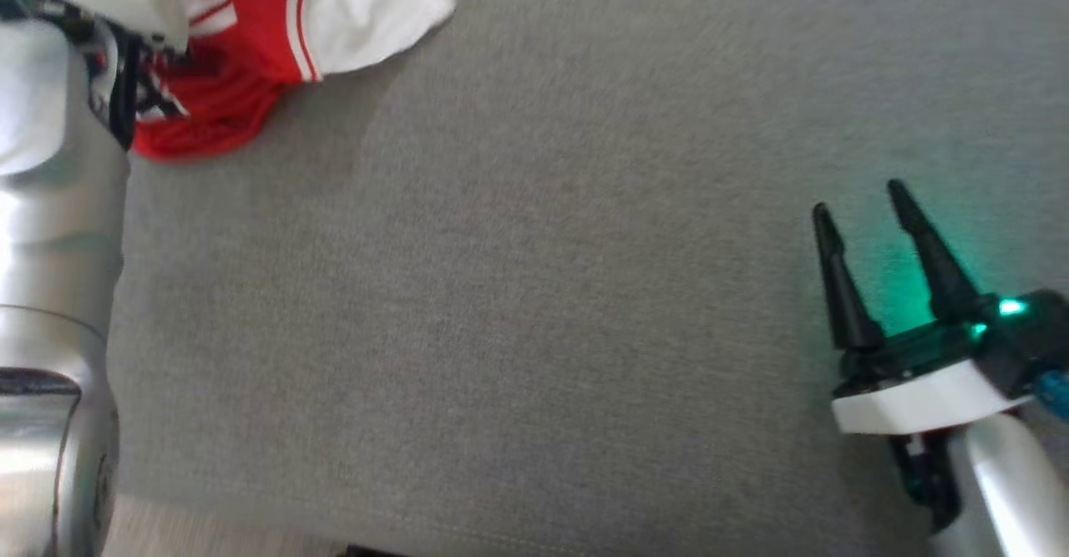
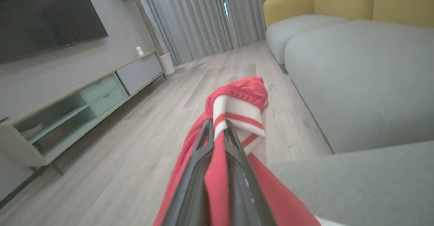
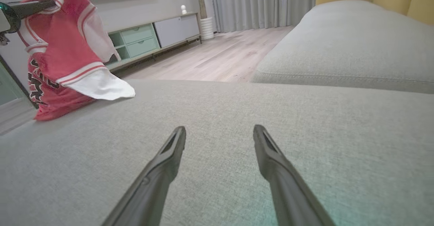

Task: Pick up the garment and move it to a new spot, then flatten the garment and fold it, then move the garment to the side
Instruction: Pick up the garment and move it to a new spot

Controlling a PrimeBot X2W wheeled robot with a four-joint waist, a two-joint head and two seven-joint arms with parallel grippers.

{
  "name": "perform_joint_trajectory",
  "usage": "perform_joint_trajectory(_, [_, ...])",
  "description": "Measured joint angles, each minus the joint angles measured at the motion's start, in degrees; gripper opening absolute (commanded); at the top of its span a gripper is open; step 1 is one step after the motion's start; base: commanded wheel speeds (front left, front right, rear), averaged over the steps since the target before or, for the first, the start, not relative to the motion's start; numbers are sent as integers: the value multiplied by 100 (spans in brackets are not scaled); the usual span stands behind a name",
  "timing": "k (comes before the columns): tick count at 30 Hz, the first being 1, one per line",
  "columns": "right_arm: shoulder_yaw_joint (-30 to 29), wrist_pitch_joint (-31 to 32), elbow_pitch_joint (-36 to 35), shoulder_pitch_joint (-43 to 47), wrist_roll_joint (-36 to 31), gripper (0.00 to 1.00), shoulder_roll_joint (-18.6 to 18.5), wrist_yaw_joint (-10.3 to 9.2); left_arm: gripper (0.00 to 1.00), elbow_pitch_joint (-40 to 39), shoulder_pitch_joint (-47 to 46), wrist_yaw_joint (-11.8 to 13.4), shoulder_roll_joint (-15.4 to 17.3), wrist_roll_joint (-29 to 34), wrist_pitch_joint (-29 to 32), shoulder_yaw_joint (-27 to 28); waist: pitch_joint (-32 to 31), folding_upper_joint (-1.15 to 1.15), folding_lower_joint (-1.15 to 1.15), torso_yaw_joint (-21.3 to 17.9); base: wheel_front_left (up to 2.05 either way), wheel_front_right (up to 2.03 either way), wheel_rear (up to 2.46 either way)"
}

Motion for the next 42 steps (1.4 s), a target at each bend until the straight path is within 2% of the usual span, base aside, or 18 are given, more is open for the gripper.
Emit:
perform_joint_trajectory(5, [77, -90, 292, 49, 99, 100, 367, 0, 0, -411, -15, -101, 23, 44, -15, -367, -675, 0, -1, -275, 0, 0, 0])
perform_joint_trajectory(10, [73, -90, 277, 347, 153, 100, 654, 0, 0, -712, -48, -145, 14, 38, -16, -770, -1212, 0, -2, -593, 0, 0, 0])
perform_joint_trajectory(17, [53, -90, 268, 852, 211, 100, 933, 0, 0, -1449, -58, -145, 0, -544, 68, -1815, -1907, 0, -2, -1416, 0, 0, 0])
perform_joint_trajectory(24, [71, -90, 211, 952, 212, 100, 1038, 0, 0, -2135, 99, -145, -73, -1270, 242, -2368, -2289, 1, -2, -2202, 0, 0, 0])
perform_joint_trajectory(28, [51, -90, 147, 950, 255, 100, 1057, 0, 0, -2438, 852, -145, -202, -1486, 257, -2679, -2303, 0, -1, -2519, 0, 0, 0])
perform_joint_trajectory(33, [103, -90, 132, 947, 255, 100, 1082, 0, 0, -2430, 2449, -118, -415, -1668, 141, -3059, -2008, 0, 1, -2646, 0, 0, 0])
perform_joint_trajectory(38, [120, -90, 131, 919, 283, 100, 1120, 0, 0, -2277, 3574, 189, -569, -1637, 3, -3192, -1639, 0, 1, -2695, 0, 0, 0])
perform_joint_trajectory(39, [111, -90, 135, 914, 341, 100, 1121, 0, 23, -2343, 3779, 343, -606, -1535, 1, -3149, -1536, 0, 1, -2701, 0, 0, 0])
perform_joint_trajectory(40, [104, -90, 142, 913, 363, 100, 1122, 0, 100, -2446, 3856, 433, -621, -1470, 1, -3110, -1505, 0, 2, -2691, 0, 0, 0])
perform_joint_trajectory(42, [80, -90, 180, 914, 370, 100, 1123, 0, 100, -2694, 3995, 597, -695, -1354, 0, -2933, -1498, 0, 1, -2635, 0, 0, 0])
